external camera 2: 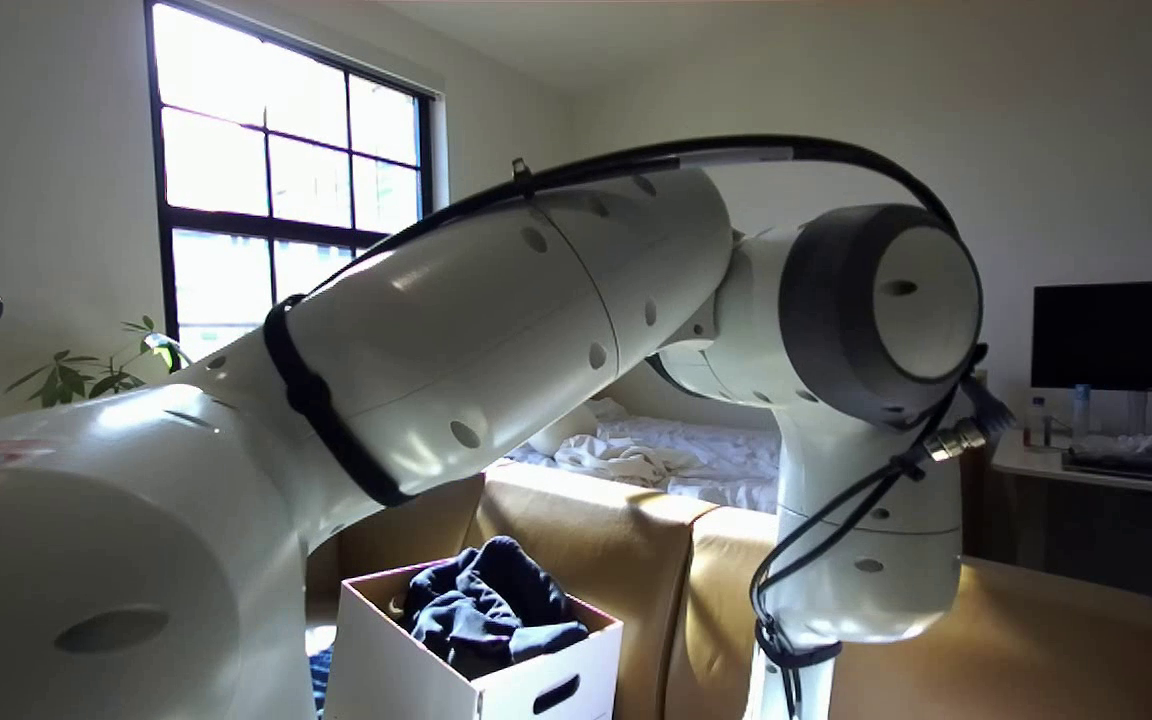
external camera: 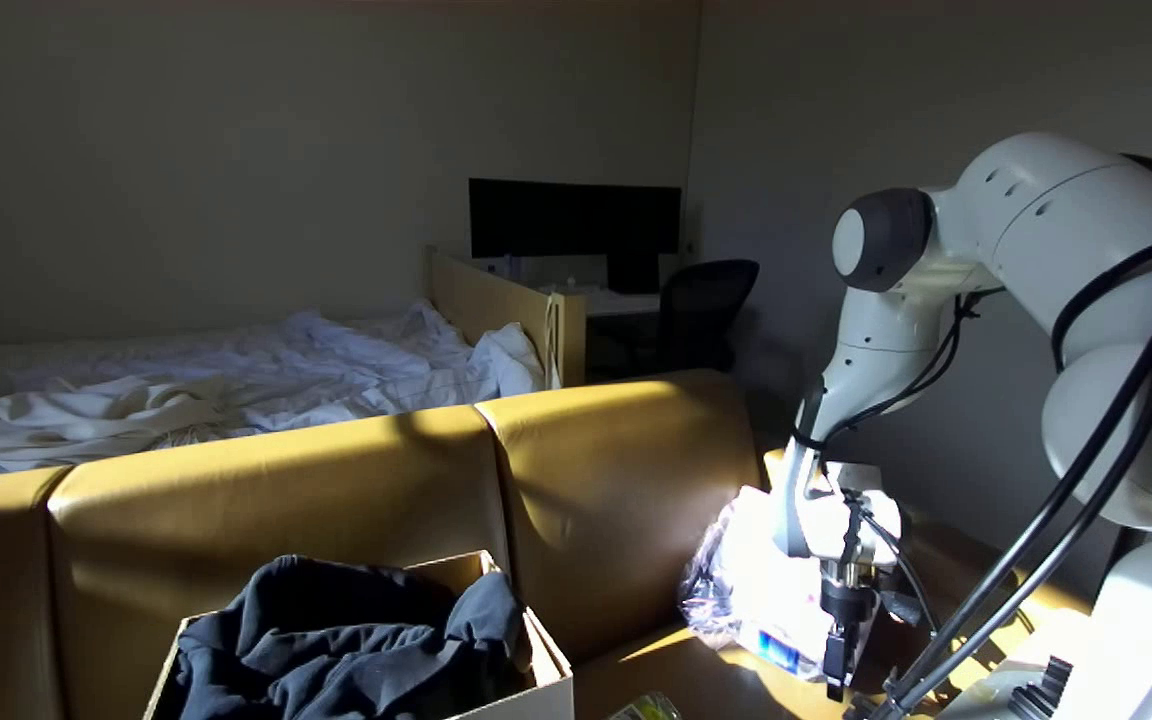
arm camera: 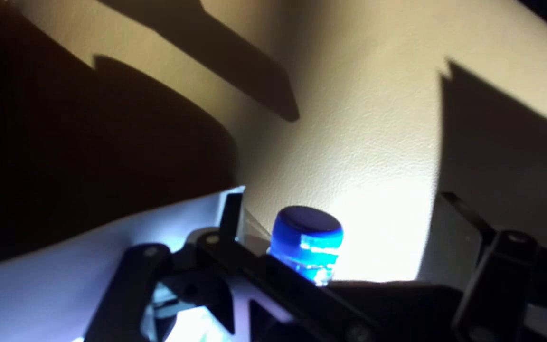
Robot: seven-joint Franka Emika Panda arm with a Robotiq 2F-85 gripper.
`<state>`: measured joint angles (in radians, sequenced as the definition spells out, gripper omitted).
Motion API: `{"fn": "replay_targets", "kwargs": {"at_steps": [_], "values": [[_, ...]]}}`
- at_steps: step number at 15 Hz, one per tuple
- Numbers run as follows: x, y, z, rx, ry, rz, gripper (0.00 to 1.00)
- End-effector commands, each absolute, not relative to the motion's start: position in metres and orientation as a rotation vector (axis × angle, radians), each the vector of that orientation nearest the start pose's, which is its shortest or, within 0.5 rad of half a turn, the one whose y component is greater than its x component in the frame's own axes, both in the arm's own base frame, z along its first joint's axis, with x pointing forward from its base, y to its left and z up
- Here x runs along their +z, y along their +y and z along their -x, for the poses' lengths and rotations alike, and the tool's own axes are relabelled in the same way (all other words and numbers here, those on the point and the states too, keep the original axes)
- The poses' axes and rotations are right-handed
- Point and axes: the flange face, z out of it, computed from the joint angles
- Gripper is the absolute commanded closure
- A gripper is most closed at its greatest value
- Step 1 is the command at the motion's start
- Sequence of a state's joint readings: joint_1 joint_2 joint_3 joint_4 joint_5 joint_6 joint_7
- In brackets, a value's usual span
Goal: Pick up the water bottle and put it into the box
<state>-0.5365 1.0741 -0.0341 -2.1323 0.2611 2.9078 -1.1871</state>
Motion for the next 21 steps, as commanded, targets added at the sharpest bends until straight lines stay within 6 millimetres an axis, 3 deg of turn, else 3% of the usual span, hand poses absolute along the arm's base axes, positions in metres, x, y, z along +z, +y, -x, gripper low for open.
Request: {"fn": "replay_targets", "kwargs": {"at_steps": [1, 3, 4, 6, 7, 9, 16, 19, 21], "values": [[-0.127, -0.26, -0.35, 0.184, -0.513, 2.913, 0.0], [-0.134, -0.262, -0.344, 0.182, -0.48, 2.884, 0.0], [-0.136, -0.261, -0.339, 0.219, -0.464, 2.86, 0.22], [-0.137, -0.261, -0.335, 0.231, -0.412, 2.833, 0.07], [-0.136, -0.262, -0.334, 0.232, -0.393, 2.812, 0.36], [-0.134, -0.265, -0.337, 0.205, -0.372, 2.812, 0.44], [-0.122, -0.257, -0.342, 0.147, -0.357, 2.802, 0.89], [-0.117, -0.241, -0.341, 0.158, -0.366, 2.772, 0.96], [-0.103, -0.222, -0.34, 0.18, -0.378, 2.744, 0.96]]}}
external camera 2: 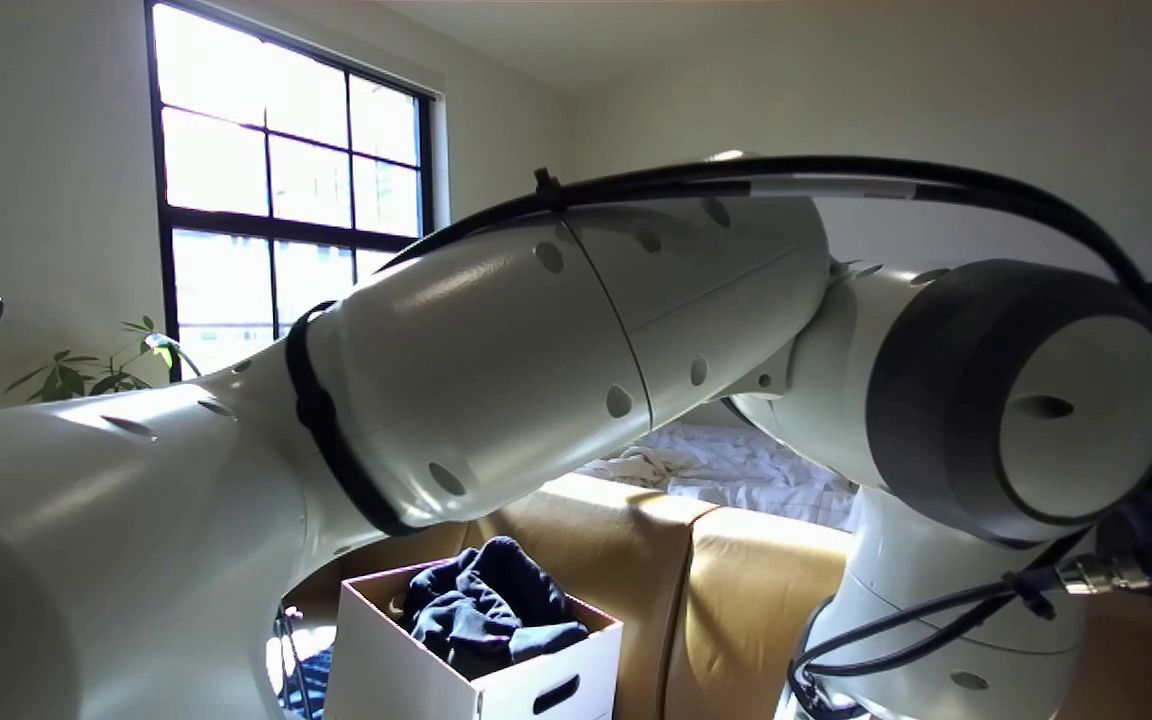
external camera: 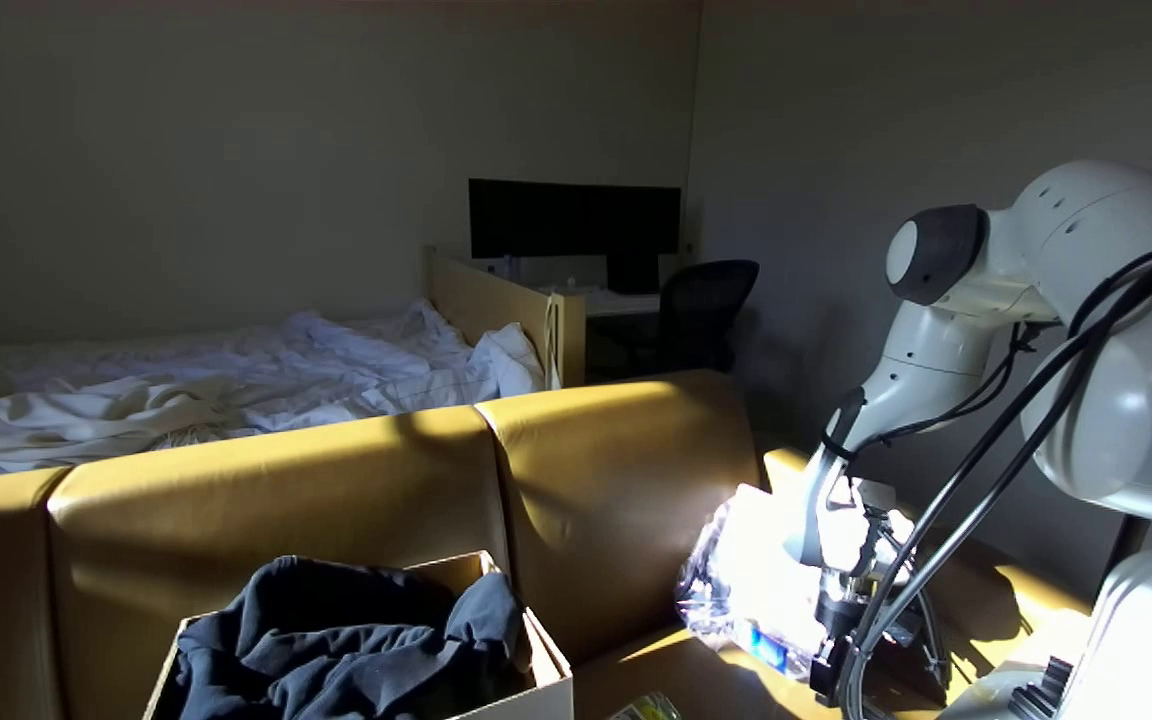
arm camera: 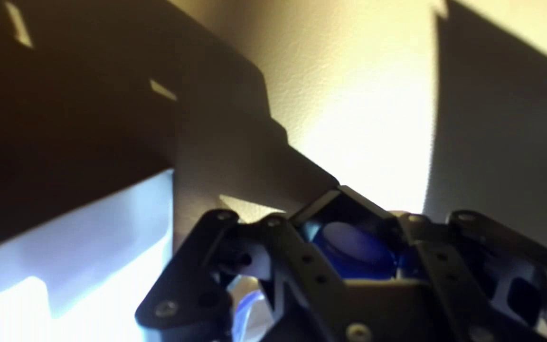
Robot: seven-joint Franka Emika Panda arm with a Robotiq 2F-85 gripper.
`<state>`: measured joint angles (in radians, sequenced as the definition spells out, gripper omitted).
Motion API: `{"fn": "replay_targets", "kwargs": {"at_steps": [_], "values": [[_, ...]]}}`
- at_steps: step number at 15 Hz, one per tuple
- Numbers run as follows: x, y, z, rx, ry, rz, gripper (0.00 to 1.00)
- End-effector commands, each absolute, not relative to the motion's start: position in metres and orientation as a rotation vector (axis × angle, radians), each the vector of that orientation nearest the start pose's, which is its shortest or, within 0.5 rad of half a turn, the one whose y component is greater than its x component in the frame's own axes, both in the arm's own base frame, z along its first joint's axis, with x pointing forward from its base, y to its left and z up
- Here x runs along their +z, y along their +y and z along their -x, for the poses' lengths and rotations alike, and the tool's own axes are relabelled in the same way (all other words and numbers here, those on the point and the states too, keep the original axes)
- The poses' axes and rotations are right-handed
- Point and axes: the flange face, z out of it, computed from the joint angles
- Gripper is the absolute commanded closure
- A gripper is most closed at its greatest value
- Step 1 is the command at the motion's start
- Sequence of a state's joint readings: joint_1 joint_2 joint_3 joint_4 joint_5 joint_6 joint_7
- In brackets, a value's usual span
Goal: Pick up the water bottle and put it into the box
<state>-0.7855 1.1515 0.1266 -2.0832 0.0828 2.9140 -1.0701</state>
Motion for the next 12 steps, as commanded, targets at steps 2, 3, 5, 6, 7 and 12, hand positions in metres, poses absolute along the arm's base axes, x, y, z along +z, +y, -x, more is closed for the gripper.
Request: {"fn": "replay_targets", "kwargs": {"at_steps": [2, 3, 5, 6, 7, 12], "values": [[-0.081, -0.2, -0.339, 0.234, -0.379, 2.701, 0.92], [-0.065, -0.188, -0.339, 0.267, -0.373, 2.687, 0.92], [-0.037, -0.171, -0.345, 0.3, -0.359, 2.682, 0.92], [-0.024, -0.164, -0.349, 0.317, -0.342, 2.69, 0.92], [-0.009, -0.157, -0.353, 0.334, -0.326, 2.7, 0.93], [0.044, -0.142, -0.374, 0.395, -0.232, 2.711, 0.92]]}}
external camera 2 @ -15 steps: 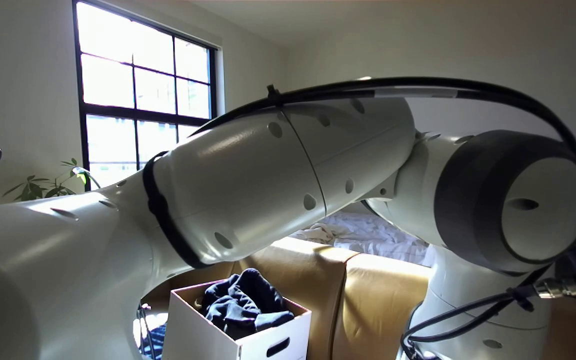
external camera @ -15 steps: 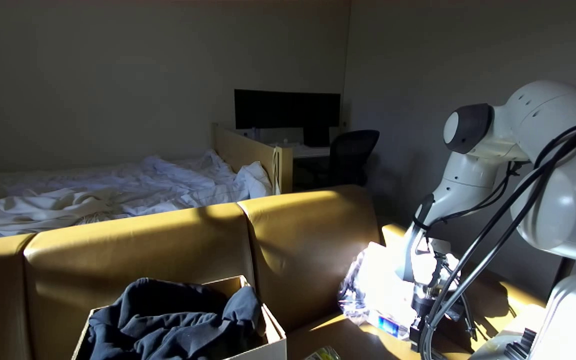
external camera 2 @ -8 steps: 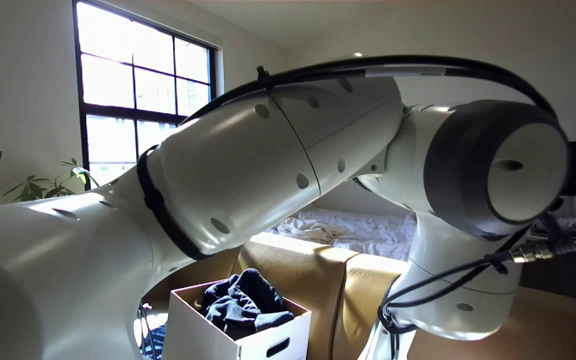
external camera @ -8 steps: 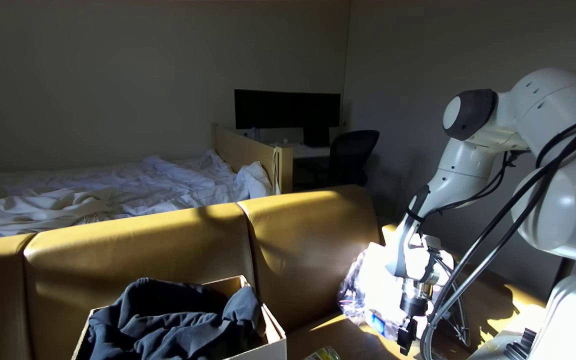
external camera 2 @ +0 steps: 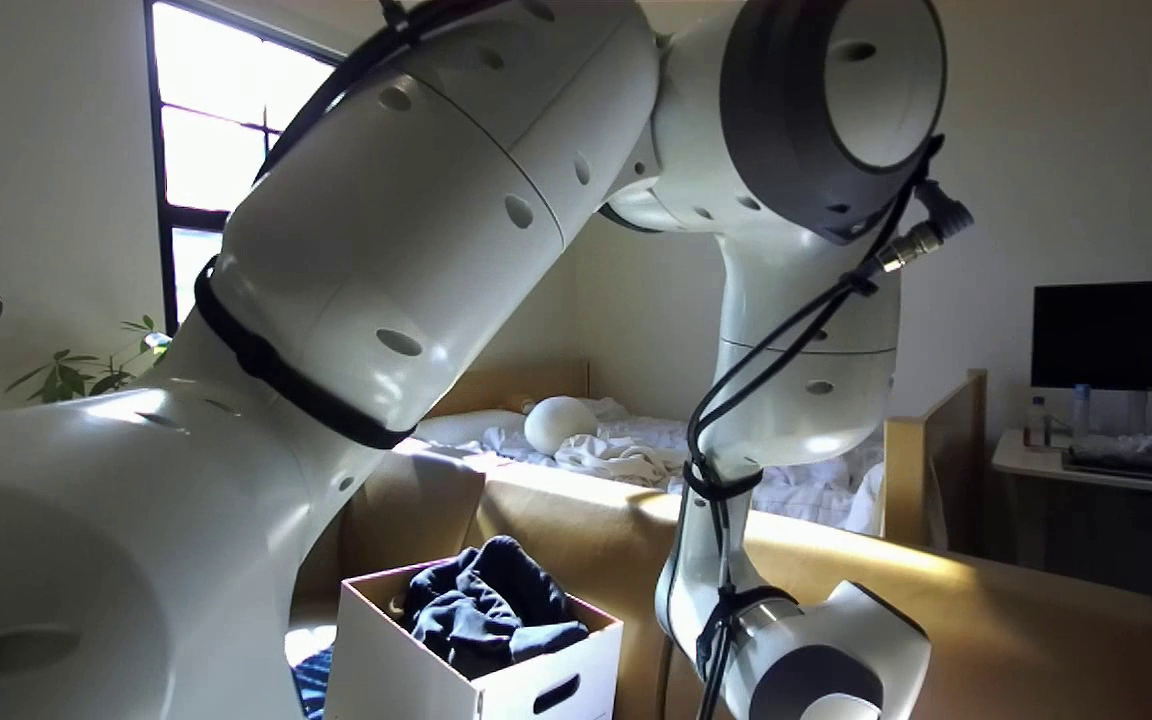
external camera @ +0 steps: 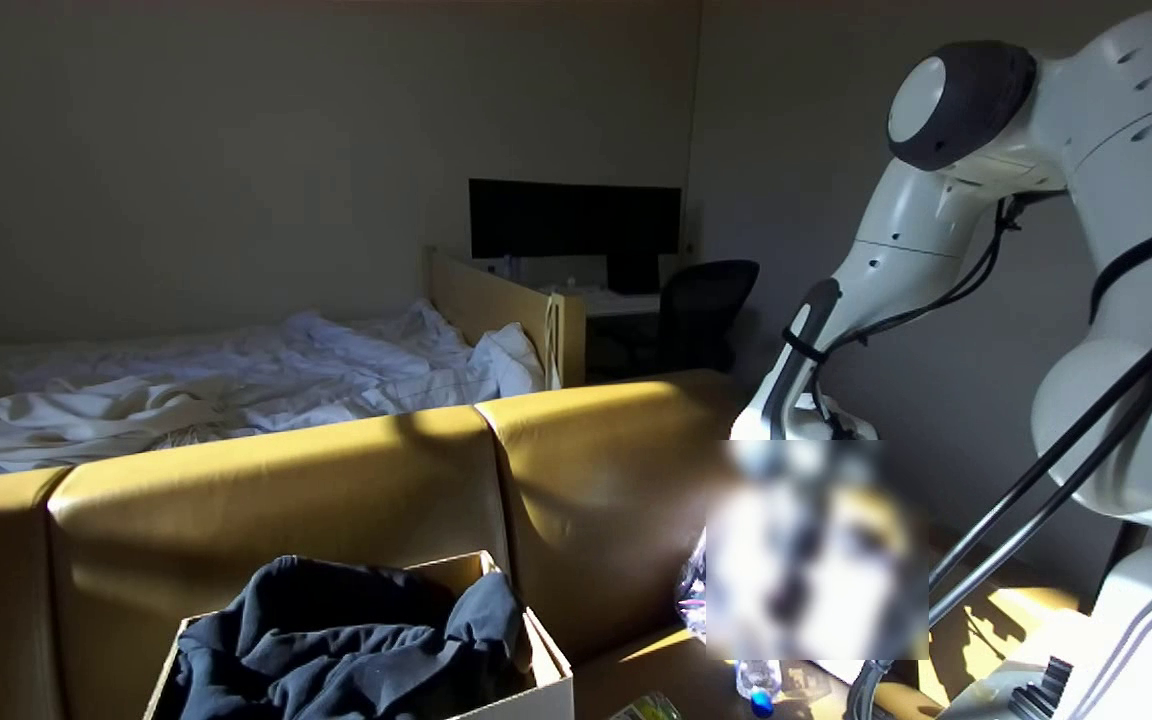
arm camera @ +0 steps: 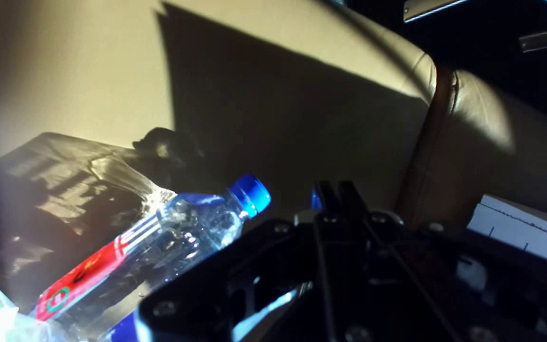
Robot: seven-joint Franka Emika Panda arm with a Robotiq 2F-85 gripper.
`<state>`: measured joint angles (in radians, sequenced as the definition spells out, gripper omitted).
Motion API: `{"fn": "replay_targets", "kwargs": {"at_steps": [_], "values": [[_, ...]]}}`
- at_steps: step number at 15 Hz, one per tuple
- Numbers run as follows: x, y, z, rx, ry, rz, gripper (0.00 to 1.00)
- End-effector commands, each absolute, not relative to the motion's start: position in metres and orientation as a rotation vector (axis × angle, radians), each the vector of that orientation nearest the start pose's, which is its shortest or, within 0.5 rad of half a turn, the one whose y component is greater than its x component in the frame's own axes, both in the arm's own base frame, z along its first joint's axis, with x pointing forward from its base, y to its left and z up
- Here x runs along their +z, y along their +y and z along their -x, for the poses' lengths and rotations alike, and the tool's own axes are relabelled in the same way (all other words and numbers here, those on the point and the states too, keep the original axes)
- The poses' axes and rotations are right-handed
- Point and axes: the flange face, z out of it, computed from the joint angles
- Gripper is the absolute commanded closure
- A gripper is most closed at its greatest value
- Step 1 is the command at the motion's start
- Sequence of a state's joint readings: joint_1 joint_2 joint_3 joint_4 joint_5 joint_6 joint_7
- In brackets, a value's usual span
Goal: Pick up the water bottle and put it into the box
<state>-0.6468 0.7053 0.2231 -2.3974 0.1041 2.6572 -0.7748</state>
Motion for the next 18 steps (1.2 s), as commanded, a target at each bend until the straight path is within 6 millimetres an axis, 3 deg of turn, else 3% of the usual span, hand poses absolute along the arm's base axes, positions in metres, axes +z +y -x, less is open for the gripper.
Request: {"fn": "replay_targets", "kwargs": {"at_steps": [1, 2, 4, 9, 11, 14, 16, 17, 18], "values": [[0.046, -0.146, -0.375, 0.398, -0.2, 2.69, 0.94], [0.041, -0.15, -0.373, 0.414, -0.141, 2.63, 0.68], [0.026, -0.16, -0.359, 0.434, -0.004, 2.573, 0.66], [-0.009, -0.169, -0.327, 0.215, 0.36, 2.608, 0.36], [-0.02, -0.167, -0.327, 0.101, 0.441, 2.639, 0.23], [-0.022, -0.161, -0.341, -0.052, 0.45, 2.702, 0.04], [-0.02, -0.156, -0.344, -0.057, 0.364, 2.743, 0.0], [-0.025, -0.162, -0.345, -0.024, 0.386, 2.72, 0.09], [-0.026, -0.16, -0.348, -0.033, 0.369, 2.728, 0.03]]}}
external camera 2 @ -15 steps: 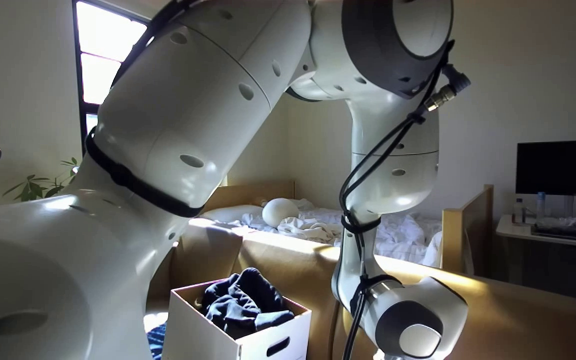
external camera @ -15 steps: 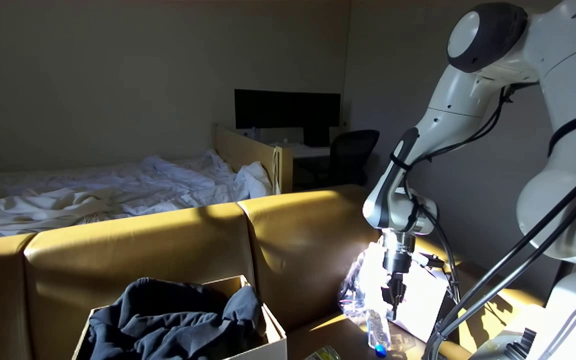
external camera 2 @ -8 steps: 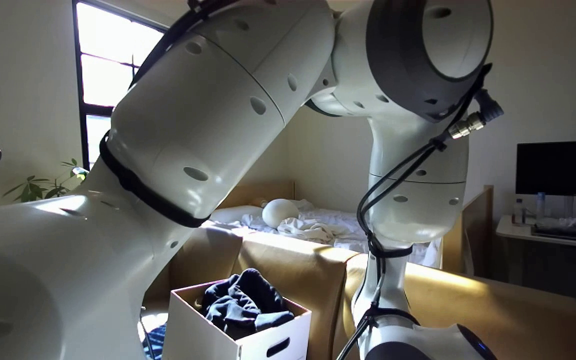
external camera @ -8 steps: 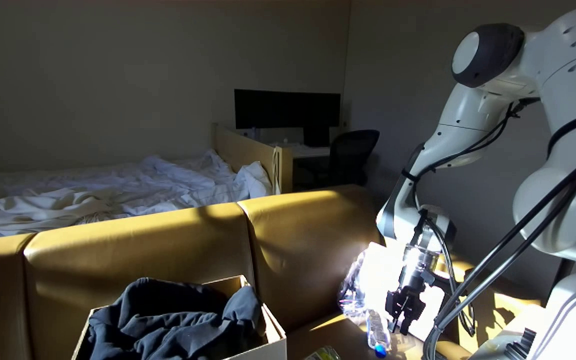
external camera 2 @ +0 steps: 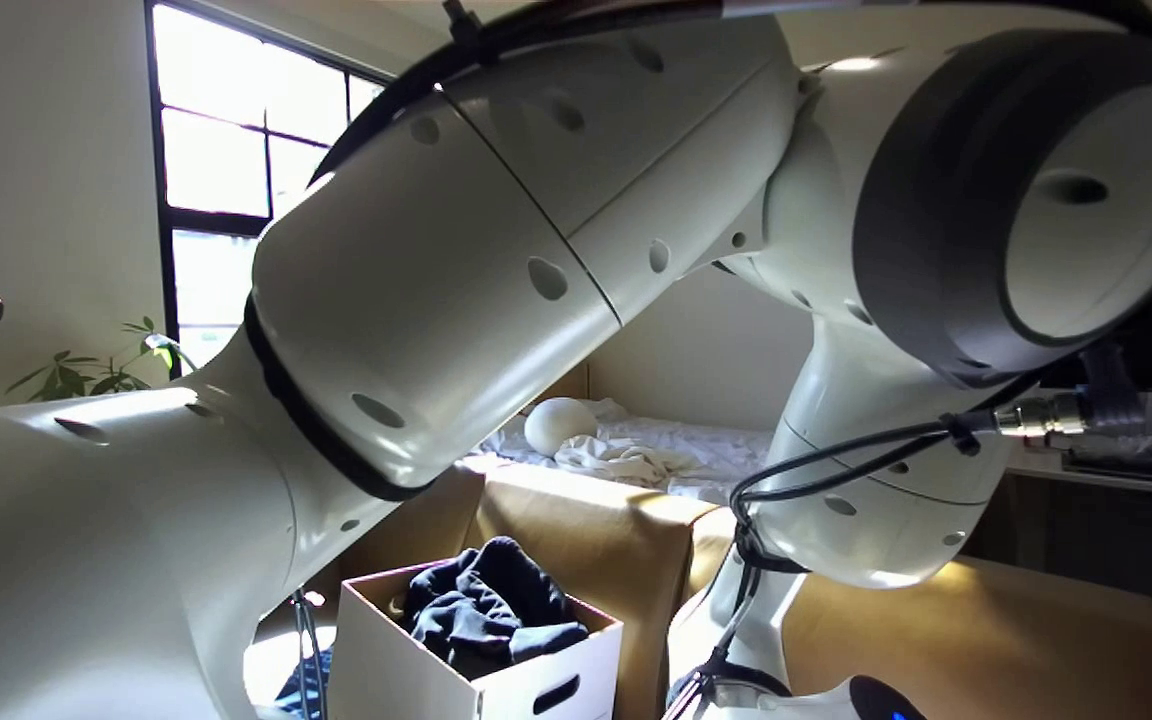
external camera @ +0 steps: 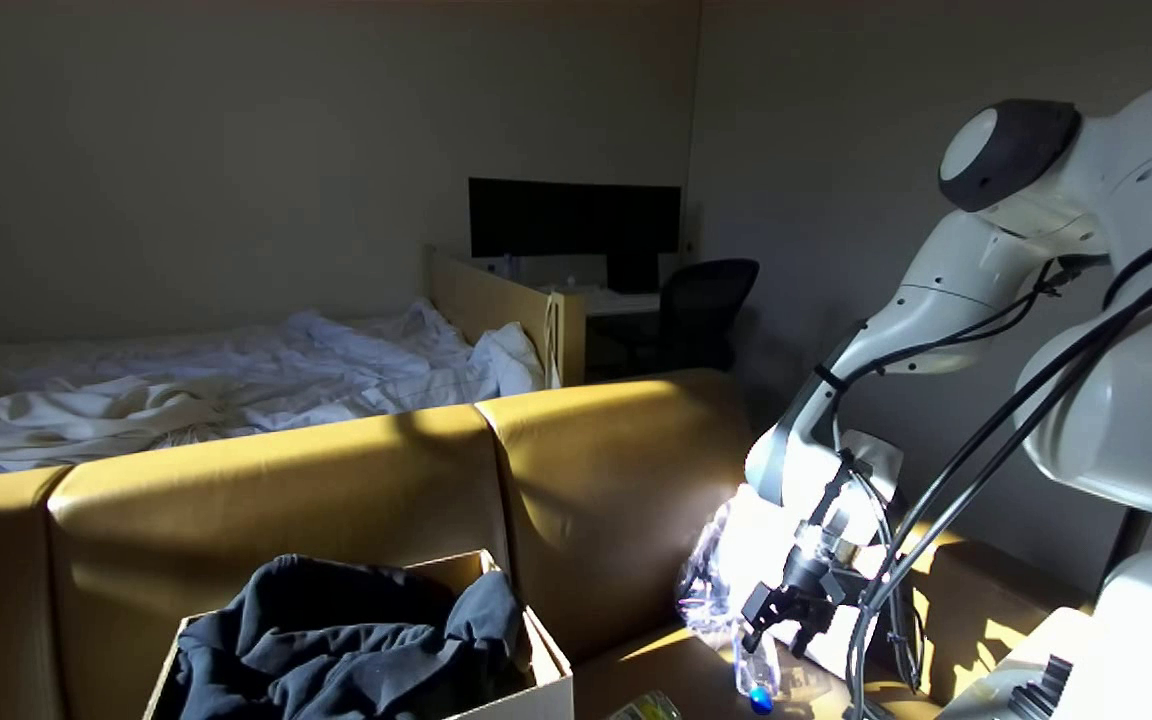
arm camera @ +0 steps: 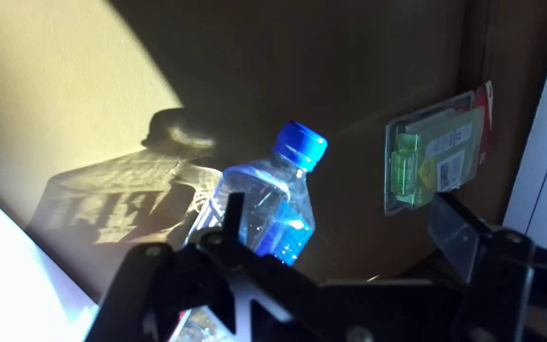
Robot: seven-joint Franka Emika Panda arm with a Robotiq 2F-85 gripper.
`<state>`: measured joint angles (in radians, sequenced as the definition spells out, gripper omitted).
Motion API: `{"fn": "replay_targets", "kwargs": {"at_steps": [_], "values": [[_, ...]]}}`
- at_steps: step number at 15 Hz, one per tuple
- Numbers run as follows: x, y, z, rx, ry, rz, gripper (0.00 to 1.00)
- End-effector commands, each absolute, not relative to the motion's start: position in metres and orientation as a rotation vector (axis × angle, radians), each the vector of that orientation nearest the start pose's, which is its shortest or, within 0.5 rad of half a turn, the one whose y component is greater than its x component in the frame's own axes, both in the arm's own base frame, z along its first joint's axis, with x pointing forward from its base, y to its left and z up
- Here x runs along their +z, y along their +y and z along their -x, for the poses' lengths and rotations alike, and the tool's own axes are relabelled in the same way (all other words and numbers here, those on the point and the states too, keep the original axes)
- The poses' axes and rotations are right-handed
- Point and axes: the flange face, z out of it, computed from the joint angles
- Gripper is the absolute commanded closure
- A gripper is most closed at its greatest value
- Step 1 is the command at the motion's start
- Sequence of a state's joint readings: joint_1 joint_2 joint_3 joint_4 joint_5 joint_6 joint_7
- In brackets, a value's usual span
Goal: Pick up the water bottle and put it into the box
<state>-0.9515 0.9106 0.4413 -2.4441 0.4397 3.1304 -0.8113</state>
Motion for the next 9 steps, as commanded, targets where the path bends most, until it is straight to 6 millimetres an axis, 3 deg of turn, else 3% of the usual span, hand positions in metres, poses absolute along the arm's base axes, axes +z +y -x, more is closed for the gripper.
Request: {"fn": "replay_targets", "kwargs": {"at_steps": [1, 3, 6, 9], "values": [[-0.026, -0.159, -0.349, -0.038, 0.357, 2.732, 0.0], [-0.025, -0.159, -0.349, -0.041, 0.351, 2.733, 0.0], [-0.035, -0.173, -0.349, -0.091, 0.427, 2.679, 0.0], [-0.048, -0.183, -0.336, -0.113, 0.395, 2.605, 0.0]]}}
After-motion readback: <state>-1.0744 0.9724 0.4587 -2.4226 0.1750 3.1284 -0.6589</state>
